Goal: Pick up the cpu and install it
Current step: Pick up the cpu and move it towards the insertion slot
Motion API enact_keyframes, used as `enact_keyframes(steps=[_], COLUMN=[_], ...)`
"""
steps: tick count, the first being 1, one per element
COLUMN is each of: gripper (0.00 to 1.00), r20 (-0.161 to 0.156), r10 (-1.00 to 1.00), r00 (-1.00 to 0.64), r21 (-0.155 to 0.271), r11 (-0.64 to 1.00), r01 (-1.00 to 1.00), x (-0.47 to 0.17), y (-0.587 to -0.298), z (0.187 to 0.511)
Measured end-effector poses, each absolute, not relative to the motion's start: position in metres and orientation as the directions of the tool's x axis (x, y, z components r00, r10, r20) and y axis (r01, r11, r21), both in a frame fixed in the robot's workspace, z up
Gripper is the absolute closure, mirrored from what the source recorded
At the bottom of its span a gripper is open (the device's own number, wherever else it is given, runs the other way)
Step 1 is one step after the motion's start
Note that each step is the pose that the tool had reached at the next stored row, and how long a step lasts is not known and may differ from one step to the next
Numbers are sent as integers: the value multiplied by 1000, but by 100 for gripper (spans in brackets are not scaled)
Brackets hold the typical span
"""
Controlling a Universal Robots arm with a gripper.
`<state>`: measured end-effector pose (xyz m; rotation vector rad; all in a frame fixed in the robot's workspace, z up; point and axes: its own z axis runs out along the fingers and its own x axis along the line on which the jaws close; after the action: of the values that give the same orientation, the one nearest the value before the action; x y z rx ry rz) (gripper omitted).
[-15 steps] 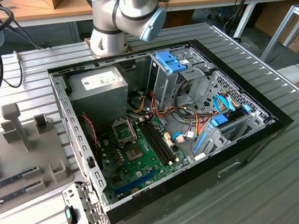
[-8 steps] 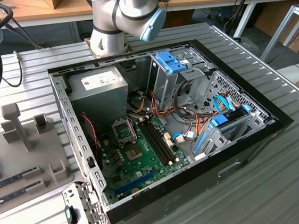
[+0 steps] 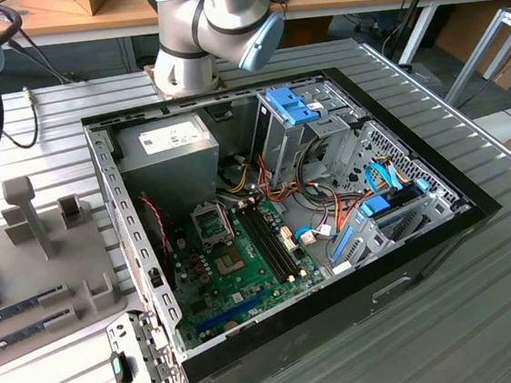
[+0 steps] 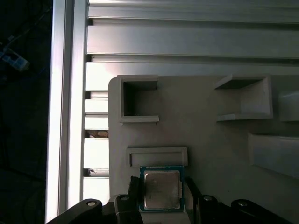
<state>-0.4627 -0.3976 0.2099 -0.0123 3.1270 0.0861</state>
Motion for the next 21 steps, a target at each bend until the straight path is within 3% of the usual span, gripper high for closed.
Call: enact_keyframes(steps=[21], gripper=[53], r20=[-14], r10=[-7], r00=[-1000], r21=[73], r11=[997], r01=[-8], x=[-463], y=[-398], z=[222])
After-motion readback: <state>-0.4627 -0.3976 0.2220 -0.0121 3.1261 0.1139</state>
